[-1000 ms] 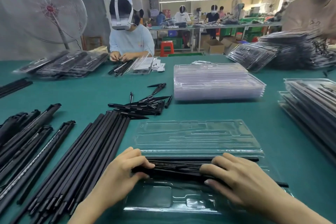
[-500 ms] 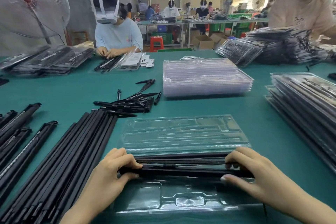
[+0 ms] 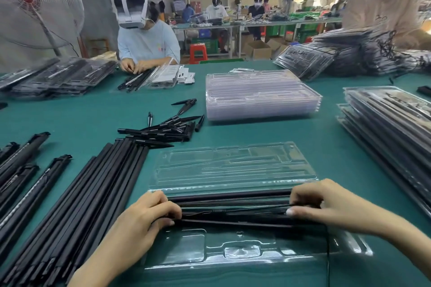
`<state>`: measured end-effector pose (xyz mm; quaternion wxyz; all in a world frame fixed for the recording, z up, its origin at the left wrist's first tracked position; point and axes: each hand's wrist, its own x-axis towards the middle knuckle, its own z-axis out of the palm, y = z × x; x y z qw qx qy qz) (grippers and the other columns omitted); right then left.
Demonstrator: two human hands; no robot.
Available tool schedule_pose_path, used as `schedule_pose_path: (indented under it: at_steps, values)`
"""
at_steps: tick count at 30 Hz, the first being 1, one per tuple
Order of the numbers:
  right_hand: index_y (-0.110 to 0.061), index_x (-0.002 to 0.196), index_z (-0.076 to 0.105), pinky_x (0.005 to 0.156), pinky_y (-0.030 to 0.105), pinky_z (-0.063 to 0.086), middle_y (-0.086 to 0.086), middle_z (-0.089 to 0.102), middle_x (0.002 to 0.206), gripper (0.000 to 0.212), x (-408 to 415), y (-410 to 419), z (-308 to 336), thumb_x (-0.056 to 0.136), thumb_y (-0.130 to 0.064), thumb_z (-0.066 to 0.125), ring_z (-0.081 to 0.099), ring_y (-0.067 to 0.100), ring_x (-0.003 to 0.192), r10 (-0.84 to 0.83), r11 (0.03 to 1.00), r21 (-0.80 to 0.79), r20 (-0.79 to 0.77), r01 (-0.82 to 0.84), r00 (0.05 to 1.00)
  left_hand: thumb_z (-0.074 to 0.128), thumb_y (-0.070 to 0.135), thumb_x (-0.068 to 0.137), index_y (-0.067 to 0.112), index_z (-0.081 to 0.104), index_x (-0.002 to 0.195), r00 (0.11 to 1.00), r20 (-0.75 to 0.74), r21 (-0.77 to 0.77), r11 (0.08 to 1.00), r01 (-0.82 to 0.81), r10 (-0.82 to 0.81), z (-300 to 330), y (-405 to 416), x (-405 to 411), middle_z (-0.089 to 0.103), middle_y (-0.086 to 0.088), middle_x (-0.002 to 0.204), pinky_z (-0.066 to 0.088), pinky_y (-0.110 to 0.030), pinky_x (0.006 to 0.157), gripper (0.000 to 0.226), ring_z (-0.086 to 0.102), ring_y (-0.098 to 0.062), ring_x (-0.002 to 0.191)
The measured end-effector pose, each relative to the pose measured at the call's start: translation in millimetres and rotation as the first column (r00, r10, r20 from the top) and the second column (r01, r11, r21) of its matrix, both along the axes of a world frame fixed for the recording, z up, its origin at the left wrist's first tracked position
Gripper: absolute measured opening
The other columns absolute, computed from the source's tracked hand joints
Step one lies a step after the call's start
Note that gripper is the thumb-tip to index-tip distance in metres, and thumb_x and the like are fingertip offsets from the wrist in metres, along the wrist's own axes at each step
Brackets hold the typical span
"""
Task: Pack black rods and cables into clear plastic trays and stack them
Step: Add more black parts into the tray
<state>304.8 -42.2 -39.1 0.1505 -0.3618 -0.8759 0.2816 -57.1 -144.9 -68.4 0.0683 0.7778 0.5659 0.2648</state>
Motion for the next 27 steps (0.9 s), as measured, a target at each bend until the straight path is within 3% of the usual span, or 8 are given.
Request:
schedule_pose_path:
  at_steps: [5,10,13,15,17,20,23,27]
  values:
    - [-0.03,0.068,0.054,0.057,0.023,0.035,-0.008,0.048,0.062,0.036,8,21,11,0.079,-0.064,0.061,0.039,0.002,0.058,0.075,0.988,-0.146,0.163,-0.051,0.984,0.067,0.004,0.085,0.032,0.053,0.085,0.999,-0.037,0.02,0.999,0.031,-0.03,-3,2,5,0.046,0.022,0.09,0.039,-0.019,0.076,0.03,0.045,-0.001,0.088]
    - [-0.02,0.101,0.061,0.056,0.018,0.039,-0.005,0.053,0.067,0.019,22,23,18,0.093,-0.037,0.059,0.047,0.009,0.059,0.139,0.716,-0.668,-0.148,-0.203,0.979,0.056,0.011,0.082,0.032,0.048,0.083,1.0,-0.007,0.061,0.998,0.014,-0.013,-4,0,4,0.043,0.024,0.091,0.037,-0.018,0.077,0.022,0.043,-0.002,0.087]
    - [-0.013,0.131,0.051,0.056,0.017,0.033,-0.008,0.052,0.071,0.048,32,25,16,0.086,-0.021,0.067,0.041,0.007,0.062,0.18,0.559,-0.772,-0.244,-0.304,0.953,0.057,0.009,0.08,0.024,0.053,0.083,0.998,-0.064,0.124,0.992,-0.004,0.012,-5,0,3,0.042,0.023,0.091,0.037,-0.019,0.075,0.016,0.042,-0.001,0.085]
    - [-0.021,0.143,0.037,0.059,0.018,0.036,-0.002,0.052,0.076,0.075,36,25,22,0.08,-0.004,0.072,0.041,0.01,0.064,0.209,0.555,-0.776,-0.216,-0.298,0.954,0.056,0.01,0.081,0.02,0.055,0.082,0.995,-0.088,0.178,0.983,-0.034,0.05,-4,0,4,0.042,0.021,0.09,0.038,-0.021,0.072,0.01,0.041,-0.002,0.082]
    - [-0.042,0.136,0.043,0.061,0.022,0.04,0.001,0.053,0.077,0.08,35,18,34,0.073,-0.011,0.082,0.045,0.013,0.063,0.196,0.725,-0.671,-0.02,-0.159,0.98,0.048,0.017,0.086,0.02,0.054,0.084,0.991,-0.108,0.223,0.973,-0.057,0.082,-2,-1,7,0.042,0.019,0.089,0.038,-0.023,0.07,0.008,0.04,-0.004,0.08]
    - [-0.051,0.093,0.055,0.058,0.018,0.04,-0.009,0.055,0.07,0.045,26,1,52,0.062,-0.042,0.086,0.048,0.002,0.056,-0.017,0.988,-0.135,0.418,0.08,0.908,0.041,0.021,0.085,0.022,0.051,0.087,0.983,-0.139,0.287,0.955,-0.075,0.119,-1,-4,14,0.048,0.013,0.088,0.037,-0.022,0.068,0.01,0.038,-0.005,0.078]
    - [-0.037,0.072,0.043,0.051,0.027,0.039,-0.015,0.049,0.061,0.042,10,-25,53,0.059,-0.032,0.083,0.045,0.003,0.053,-0.326,0.867,0.478,0.335,0.138,0.884,0.047,0.019,0.086,0.022,0.049,0.089,0.983,-0.112,0.322,0.941,-0.105,0.148,0,-2,14,0.046,0.011,0.089,0.038,-0.026,0.068,0.005,0.04,-0.008,0.078]
    - [-0.02,0.065,0.044,0.039,0.026,0.026,-0.007,0.047,0.055,0.041,4,-32,30,0.06,-0.008,0.083,0.036,0.027,0.039,-0.358,0.688,0.7,0.095,0.193,0.929,0.074,-0.007,0.073,0.021,0.051,0.093,0.983,-0.151,0.222,0.973,-0.071,0.106,-8,2,11,0.044,0.012,0.091,0.051,-0.029,0.057,0.041,0.043,-0.005,0.082]
